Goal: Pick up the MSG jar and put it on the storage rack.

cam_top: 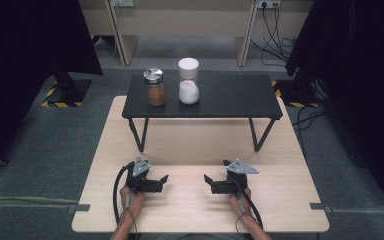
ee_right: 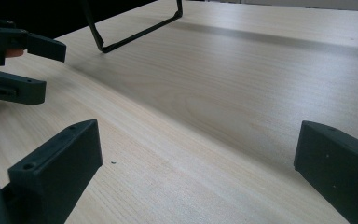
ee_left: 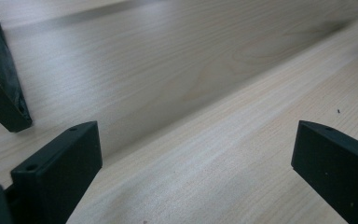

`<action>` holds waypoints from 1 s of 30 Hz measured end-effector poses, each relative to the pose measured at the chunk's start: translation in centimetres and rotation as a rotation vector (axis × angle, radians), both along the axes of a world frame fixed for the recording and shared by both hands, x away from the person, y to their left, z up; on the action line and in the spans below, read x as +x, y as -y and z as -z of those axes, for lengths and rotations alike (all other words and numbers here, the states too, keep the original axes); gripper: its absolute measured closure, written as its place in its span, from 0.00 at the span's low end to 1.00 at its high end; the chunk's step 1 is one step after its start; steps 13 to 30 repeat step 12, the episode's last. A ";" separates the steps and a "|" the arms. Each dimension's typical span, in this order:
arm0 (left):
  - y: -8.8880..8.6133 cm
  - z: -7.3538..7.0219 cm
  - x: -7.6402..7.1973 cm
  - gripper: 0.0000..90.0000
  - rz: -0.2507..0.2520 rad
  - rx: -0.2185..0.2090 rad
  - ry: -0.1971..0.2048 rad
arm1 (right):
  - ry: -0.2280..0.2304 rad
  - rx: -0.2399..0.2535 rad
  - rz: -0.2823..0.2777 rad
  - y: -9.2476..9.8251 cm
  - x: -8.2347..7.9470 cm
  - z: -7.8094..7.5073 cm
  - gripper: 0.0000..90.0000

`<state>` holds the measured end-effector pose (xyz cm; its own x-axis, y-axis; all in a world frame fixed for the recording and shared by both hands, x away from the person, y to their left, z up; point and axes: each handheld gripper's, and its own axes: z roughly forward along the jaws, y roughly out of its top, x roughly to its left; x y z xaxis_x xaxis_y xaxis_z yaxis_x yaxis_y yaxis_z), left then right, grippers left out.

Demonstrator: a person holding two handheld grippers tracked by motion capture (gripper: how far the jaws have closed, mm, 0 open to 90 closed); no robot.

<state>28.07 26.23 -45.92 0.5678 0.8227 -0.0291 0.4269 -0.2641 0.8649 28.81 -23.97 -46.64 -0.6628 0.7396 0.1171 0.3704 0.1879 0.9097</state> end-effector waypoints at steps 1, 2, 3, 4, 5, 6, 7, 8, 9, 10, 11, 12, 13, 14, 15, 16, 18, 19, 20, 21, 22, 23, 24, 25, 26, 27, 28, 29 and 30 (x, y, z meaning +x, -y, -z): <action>0.0 0.0 0.0 0.01 0.000 0.000 0.000 | 0.001 0.000 0.001 0.0 0.0 0.0 0.01; 0.0 0.0 0.0 0.01 0.000 0.000 0.000 | 0.000 -0.001 0.000 0.0 0.0 0.0 0.01; 0.0 0.0 0.0 0.01 0.000 0.000 0.000 | 0.000 -0.001 0.000 0.0 0.0 0.0 0.01; 0.0 0.0 0.0 0.01 0.000 -0.001 0.000 | 0.000 0.000 0.000 0.0 0.0 0.0 0.01; 0.0 0.0 0.0 0.01 0.000 0.000 0.000 | 0.000 0.000 0.000 0.0 0.0 0.0 0.01; 0.0 0.0 0.0 0.01 0.000 0.000 0.000 | 0.000 0.000 0.000 0.0 0.0 0.0 0.01; 0.0 0.0 0.0 0.01 0.000 -0.001 0.000 | 0.000 0.000 0.000 0.0 0.0 0.0 0.01; 0.0 0.0 0.0 0.01 0.000 -0.001 0.000 | 0.000 0.000 0.000 0.0 0.0 0.0 0.01; 0.0 0.0 0.0 0.01 0.000 -0.001 0.000 | 0.000 0.001 -0.001 0.0 0.0 0.0 0.01; 0.0 0.0 0.0 0.01 0.000 -0.002 0.001 | -0.001 0.001 -0.001 0.0 0.0 0.0 0.01; 0.0 0.0 0.0 0.01 0.000 -0.001 0.001 | -0.001 0.001 -0.002 0.0 0.0 0.0 0.01; 0.0 0.0 0.0 0.01 0.000 -0.001 0.001 | -0.001 0.002 -0.002 0.0 0.0 0.0 0.01; 0.0 0.0 0.0 0.01 0.000 -0.001 0.001 | -0.001 0.002 -0.002 0.0 0.0 0.0 0.01; 0.0 0.0 0.0 0.01 0.000 -0.001 0.001 | -0.001 0.002 -0.002 0.0 0.0 0.0 0.01; 0.0 0.0 0.0 0.01 0.000 -0.001 0.001 | -0.001 0.002 -0.002 0.0 0.0 0.0 0.01; 0.0 0.0 0.0 0.01 0.000 -0.001 0.001 | -0.001 0.002 -0.002 0.0 0.0 0.0 0.01; 0.0 0.0 0.0 0.01 0.000 -0.001 0.001 | -0.001 0.002 -0.002 0.0 0.0 0.0 0.01; 0.0 0.0 0.0 0.01 0.000 -0.001 0.001 | -0.001 0.002 -0.002 0.0 0.0 0.0 0.01; 0.0 0.0 0.0 0.01 0.000 -0.001 0.001 | -0.001 0.002 -0.002 0.0 0.0 0.0 0.01; 0.0 0.0 0.0 0.01 0.000 -0.001 0.001 | -0.001 0.002 -0.002 0.0 0.0 0.0 0.01; 0.0 0.0 0.0 0.01 0.000 -0.001 0.001 | -0.001 0.002 -0.002 0.0 0.0 0.0 0.01; 0.0 0.0 0.0 0.01 0.000 -0.001 0.001 | -0.001 0.002 -0.002 0.0 0.0 0.0 0.01; 0.0 0.0 0.0 0.01 0.000 -0.001 0.001 | -0.001 0.002 -0.002 0.0 0.0 0.0 0.01; 0.0 0.0 0.0 0.01 0.000 -0.001 0.001 | -0.001 0.002 -0.002 0.0 0.0 0.0 0.01; 0.0 0.0 0.0 0.01 0.000 -0.001 0.001 | -0.001 0.002 -0.002 0.0 0.0 0.0 0.01; 0.0 0.0 0.0 0.01 0.000 -0.001 0.001 | -0.001 0.002 -0.002 0.0 0.0 0.0 0.01; 0.0 0.0 0.0 0.01 0.000 -0.001 0.001 | -0.001 0.002 -0.002 0.0 0.0 0.0 0.01; 0.0 0.0 0.0 0.01 0.000 -0.001 0.001 | -0.001 0.002 -0.002 0.0 0.0 0.0 0.01; 0.0 0.0 0.0 0.01 0.000 -0.001 0.001 | -0.001 0.002 -0.002 0.0 0.0 0.0 0.01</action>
